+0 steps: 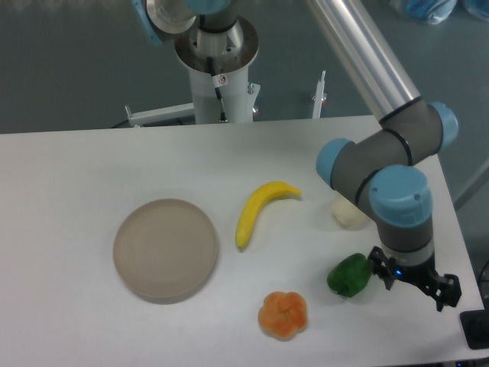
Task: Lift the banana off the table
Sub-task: 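Move the gripper up and over toward the yellow banana, then lower the open gripper onto the banana's stem end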
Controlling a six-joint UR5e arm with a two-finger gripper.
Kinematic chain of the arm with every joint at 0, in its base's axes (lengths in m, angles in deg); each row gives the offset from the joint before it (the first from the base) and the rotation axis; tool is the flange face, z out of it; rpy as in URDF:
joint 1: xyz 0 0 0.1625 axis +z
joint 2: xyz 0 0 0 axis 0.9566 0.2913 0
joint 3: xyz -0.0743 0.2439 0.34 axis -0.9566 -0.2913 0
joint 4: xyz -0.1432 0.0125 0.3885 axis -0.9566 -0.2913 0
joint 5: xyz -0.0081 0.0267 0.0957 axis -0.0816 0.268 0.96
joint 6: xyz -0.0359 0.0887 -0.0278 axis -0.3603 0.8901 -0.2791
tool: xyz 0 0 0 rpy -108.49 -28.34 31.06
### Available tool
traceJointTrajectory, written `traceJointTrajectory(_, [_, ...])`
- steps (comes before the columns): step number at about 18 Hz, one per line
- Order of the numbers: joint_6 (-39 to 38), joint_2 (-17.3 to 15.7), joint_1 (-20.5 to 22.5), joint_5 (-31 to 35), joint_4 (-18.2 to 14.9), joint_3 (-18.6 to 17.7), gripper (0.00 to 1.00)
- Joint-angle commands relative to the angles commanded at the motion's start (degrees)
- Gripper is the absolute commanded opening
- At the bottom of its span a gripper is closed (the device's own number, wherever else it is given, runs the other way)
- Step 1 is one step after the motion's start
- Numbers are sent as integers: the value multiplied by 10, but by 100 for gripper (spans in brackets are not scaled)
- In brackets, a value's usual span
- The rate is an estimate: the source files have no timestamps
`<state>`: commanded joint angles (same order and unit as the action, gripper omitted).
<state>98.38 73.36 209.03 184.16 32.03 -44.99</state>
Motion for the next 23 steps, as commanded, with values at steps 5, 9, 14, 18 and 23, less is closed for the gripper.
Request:
traceJointTrajectory(5, [-2, -65, 2, -1, -61, -69, 100])
traceJointTrajectory(9, [-7, -121, 11, -39, -98, -125, 100])
traceJointTrajectory(14, [-46, -158, 18, -125, -121, -190, 100])
traceJointTrajectory(18, [-49, -194, 8, -135, -113, -258, 100])
traceJointTrajectory(23, [-51, -221, -10, -135, -78, -327, 100])
